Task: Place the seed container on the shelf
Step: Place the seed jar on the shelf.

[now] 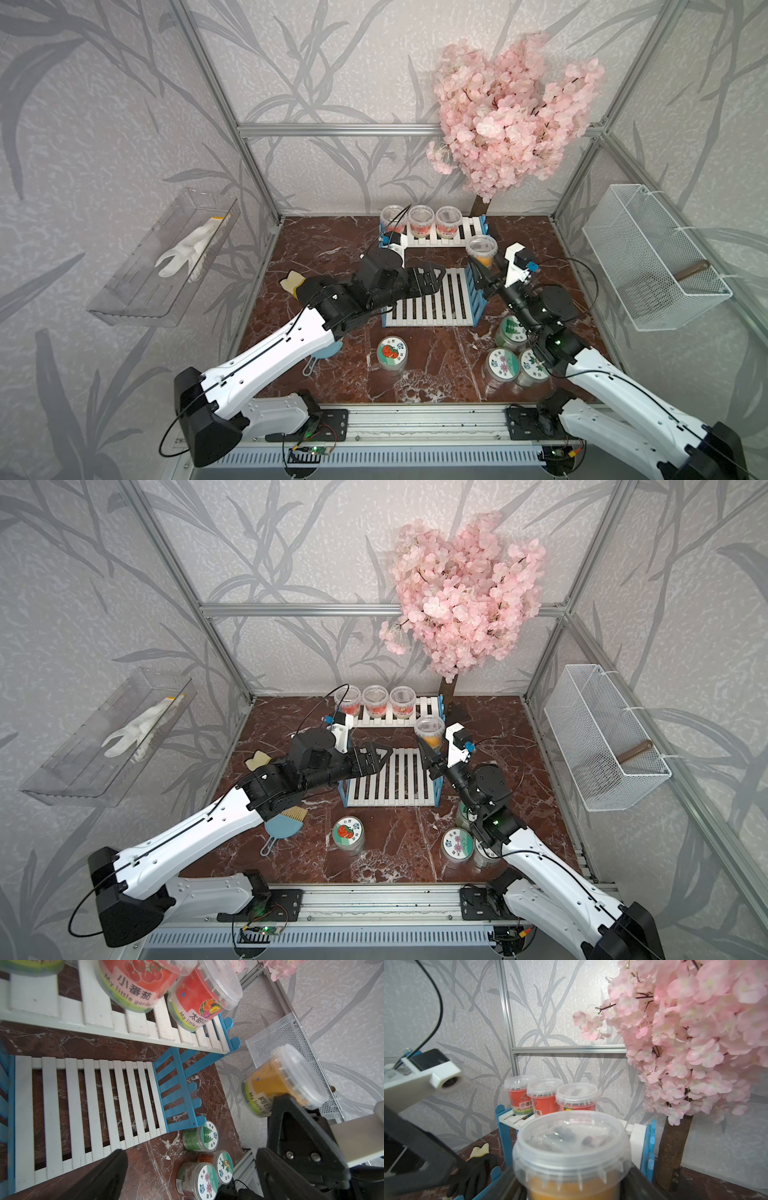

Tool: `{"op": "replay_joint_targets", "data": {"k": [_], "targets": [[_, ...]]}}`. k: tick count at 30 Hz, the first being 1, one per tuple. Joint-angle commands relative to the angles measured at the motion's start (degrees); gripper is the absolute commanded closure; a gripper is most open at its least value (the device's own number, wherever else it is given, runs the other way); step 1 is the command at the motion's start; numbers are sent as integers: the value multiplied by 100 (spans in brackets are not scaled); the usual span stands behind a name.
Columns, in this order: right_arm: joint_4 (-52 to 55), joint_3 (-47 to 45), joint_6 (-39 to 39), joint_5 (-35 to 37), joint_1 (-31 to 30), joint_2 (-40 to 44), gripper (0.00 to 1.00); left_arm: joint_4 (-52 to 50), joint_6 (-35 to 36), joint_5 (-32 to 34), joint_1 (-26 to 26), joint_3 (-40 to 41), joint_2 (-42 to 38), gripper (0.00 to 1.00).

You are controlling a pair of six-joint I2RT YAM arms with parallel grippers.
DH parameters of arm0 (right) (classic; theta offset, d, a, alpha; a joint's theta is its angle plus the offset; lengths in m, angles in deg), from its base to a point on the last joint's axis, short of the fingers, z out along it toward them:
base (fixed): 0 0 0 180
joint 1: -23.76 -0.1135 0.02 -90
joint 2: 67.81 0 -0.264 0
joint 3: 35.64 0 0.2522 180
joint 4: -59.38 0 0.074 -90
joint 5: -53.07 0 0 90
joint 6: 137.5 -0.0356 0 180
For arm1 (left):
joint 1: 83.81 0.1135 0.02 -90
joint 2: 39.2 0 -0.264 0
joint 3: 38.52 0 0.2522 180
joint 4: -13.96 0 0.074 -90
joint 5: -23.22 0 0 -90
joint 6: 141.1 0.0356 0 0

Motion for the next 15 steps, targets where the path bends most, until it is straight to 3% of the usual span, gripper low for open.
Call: {"op": "replay_joint_targets", "data": {"k": [1,15], "targets": [[-102,355,-254,-104,175,-205,34,-19,199,205,44,83,-158,0],[134,1219,-193,251,376,-1222,34,-190,703,525,103,340,-370,0]]}}
